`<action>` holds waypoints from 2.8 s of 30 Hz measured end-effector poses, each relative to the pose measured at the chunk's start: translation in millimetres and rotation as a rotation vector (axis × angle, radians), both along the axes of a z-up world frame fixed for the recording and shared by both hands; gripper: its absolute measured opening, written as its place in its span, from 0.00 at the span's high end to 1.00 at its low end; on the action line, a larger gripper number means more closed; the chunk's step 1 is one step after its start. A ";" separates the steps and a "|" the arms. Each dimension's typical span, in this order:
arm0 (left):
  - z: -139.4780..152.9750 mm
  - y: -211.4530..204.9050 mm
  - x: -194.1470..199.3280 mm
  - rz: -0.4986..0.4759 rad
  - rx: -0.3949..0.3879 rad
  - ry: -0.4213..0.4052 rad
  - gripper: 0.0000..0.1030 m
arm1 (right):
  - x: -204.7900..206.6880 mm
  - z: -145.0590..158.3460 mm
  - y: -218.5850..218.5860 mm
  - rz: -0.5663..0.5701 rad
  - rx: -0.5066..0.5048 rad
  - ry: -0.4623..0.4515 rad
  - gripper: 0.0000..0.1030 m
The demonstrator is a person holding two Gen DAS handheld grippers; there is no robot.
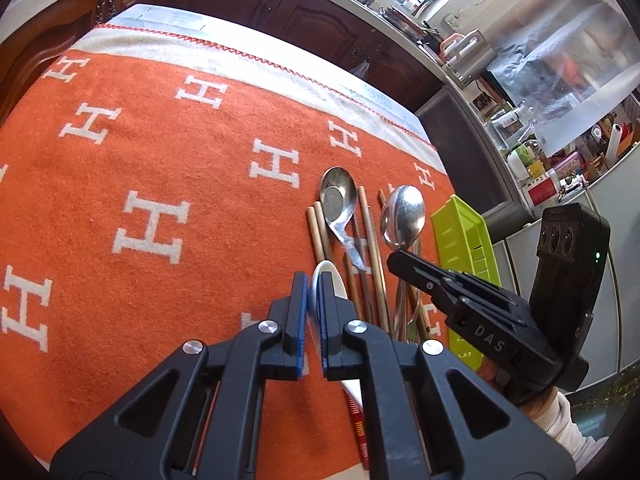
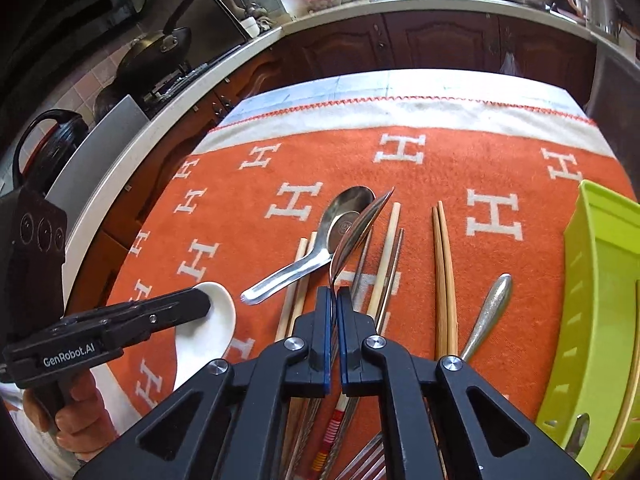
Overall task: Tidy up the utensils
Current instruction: 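Carry both spoons into the green tray and open both tools, then move both tools back over the utensil pile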
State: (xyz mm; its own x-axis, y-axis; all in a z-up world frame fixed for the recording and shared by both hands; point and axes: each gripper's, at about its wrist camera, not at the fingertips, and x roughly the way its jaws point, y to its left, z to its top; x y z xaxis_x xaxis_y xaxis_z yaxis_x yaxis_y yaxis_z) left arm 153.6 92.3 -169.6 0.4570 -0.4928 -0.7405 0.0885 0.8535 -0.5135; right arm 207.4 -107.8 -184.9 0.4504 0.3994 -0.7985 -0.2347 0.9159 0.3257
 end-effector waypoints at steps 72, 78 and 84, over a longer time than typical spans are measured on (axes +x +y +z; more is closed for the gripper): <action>49.7 -239.6 26.8 -0.371 0.330 -0.100 0.97 | -103.5 27.1 -187.3 -0.266 -0.051 0.026 0.84; 48.7 -189.0 -16.7 -0.316 0.336 -0.058 0.97 | -114.1 25.0 -169.2 -0.265 -0.026 0.044 0.83; 41.5 -137.1 -54.8 -0.241 0.371 -0.014 0.97 | -126.2 27.9 -151.4 -0.255 -0.003 0.044 0.83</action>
